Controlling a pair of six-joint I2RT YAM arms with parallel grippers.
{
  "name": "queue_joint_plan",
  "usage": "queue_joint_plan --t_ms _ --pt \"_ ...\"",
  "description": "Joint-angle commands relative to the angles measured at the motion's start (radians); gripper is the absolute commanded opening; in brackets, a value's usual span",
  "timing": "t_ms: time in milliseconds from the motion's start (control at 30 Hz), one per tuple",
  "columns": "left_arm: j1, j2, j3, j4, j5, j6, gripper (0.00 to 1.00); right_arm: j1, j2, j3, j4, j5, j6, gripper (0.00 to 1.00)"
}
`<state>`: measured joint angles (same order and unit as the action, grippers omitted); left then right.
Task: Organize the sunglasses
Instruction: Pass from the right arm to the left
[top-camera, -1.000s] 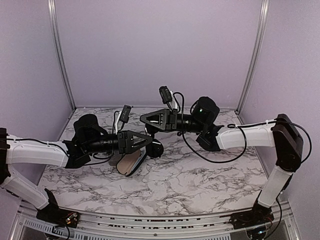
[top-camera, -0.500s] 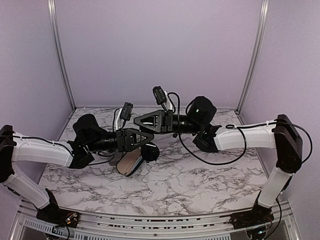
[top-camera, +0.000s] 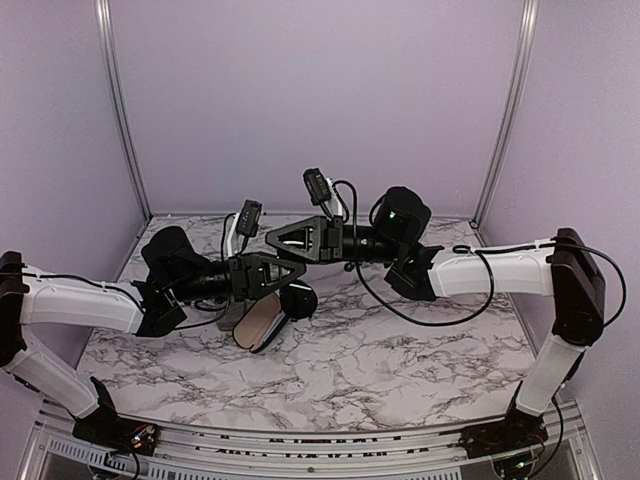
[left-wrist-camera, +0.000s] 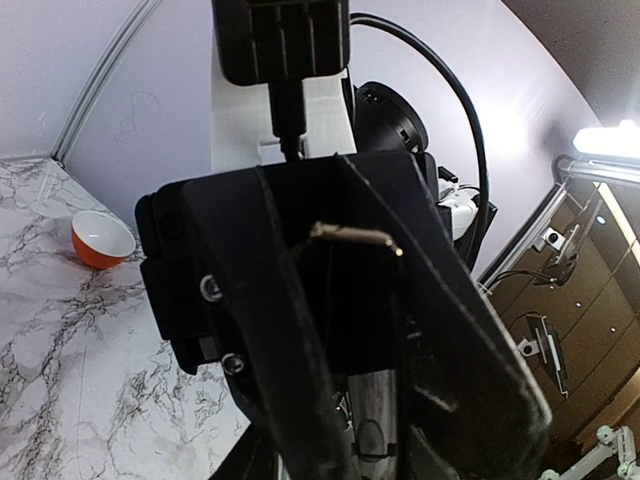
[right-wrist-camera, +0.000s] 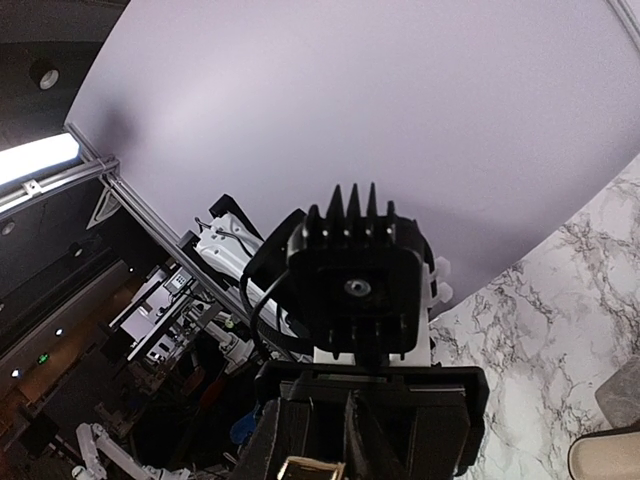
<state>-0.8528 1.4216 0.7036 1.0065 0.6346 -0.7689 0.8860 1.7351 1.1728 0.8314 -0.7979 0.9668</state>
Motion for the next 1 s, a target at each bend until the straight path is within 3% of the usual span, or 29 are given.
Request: queue_joint_plan --t_ms 0,267,533,833,967 --pt "0.004 -0.003 0.015 0.033 0.013 0.000 0.31 -0.008 -0.030 0.006 -0.015 0.016 -0.027 0.11" --pt "0.004 0.003 0.017 0.023 0.027 -0.010 0.20 -0.023 -0.054 0.022 -0.099 0.039 -0.088 0.12" --pt "0.004 0.021 0.045 -0.021 0.032 -0.010 0.09 -0.030 -0.080 0.018 -0.162 0.063 -0.134 0.23" --pt "0.005 0.026 0.060 -0.041 0.030 -0.008 0.08 -0.039 -0.103 0.017 -0.194 0.073 -0.149 0.53" --pt "0.018 0.021 0.067 -0.092 0.025 0.003 0.08 -0.102 -0.142 0.024 -0.266 0.078 -0.183 0.63"
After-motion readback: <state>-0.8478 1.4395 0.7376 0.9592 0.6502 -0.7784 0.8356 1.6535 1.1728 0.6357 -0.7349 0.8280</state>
